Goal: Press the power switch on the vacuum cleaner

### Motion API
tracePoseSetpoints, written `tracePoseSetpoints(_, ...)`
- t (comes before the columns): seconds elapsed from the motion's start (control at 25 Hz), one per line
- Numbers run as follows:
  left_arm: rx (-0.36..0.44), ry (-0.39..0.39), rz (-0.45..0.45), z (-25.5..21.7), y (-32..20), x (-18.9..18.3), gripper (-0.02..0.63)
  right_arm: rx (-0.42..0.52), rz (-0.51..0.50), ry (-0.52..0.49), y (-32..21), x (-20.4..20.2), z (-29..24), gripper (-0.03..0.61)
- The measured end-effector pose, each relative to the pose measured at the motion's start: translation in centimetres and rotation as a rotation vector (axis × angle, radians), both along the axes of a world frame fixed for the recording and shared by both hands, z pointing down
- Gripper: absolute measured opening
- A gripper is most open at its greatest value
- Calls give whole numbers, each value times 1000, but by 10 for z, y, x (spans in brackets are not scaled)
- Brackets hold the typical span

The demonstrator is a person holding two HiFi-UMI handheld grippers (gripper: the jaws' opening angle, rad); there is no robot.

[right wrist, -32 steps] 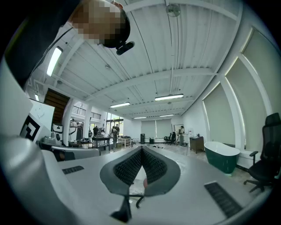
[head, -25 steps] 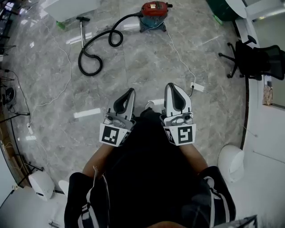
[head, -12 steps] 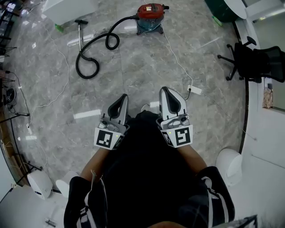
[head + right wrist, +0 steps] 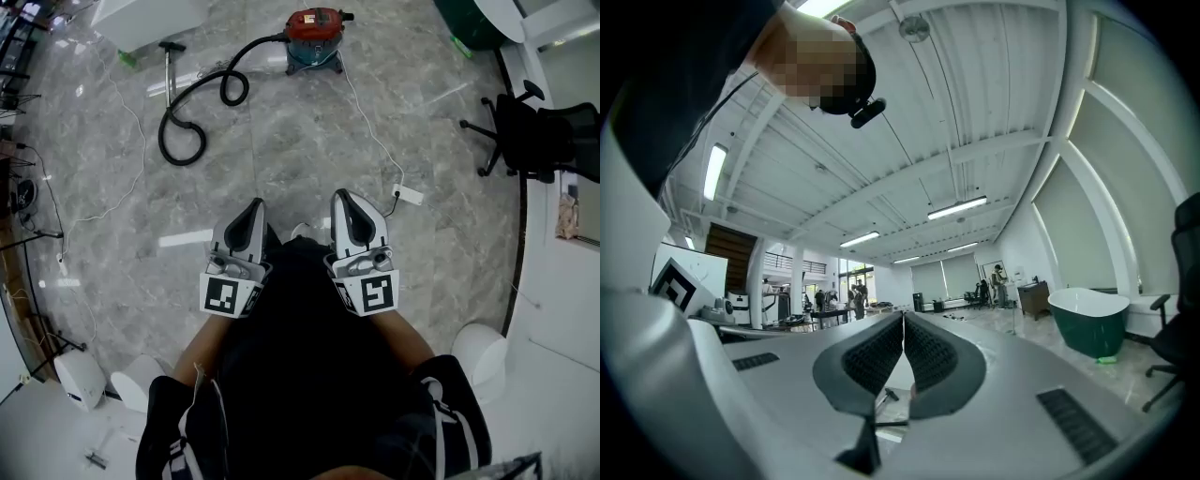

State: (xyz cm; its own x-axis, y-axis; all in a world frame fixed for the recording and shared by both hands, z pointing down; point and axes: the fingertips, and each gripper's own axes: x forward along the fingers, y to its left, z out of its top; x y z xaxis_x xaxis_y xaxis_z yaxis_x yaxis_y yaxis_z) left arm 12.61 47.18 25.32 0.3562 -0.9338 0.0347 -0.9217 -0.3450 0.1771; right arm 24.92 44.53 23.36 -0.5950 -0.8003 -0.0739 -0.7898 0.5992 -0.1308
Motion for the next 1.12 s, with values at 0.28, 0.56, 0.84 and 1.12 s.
tracePoseSetpoints(0.28,-69,1,-33,18,-18,-7,14,43,-12,-36,-17,5,-7,20)
tracePoseSetpoints(0.56,9,38,11,21,-65,-11,14,39,10,14,-57,-6,9,20)
tracePoseSetpoints(0.84,34,-34,79,29,-168,-28,14,16,128,68,-160,-11,17,20)
tracePoseSetpoints(1.12,40,-36,120,10,-298,-78,14,-85,170,61,-300,-57,16,20)
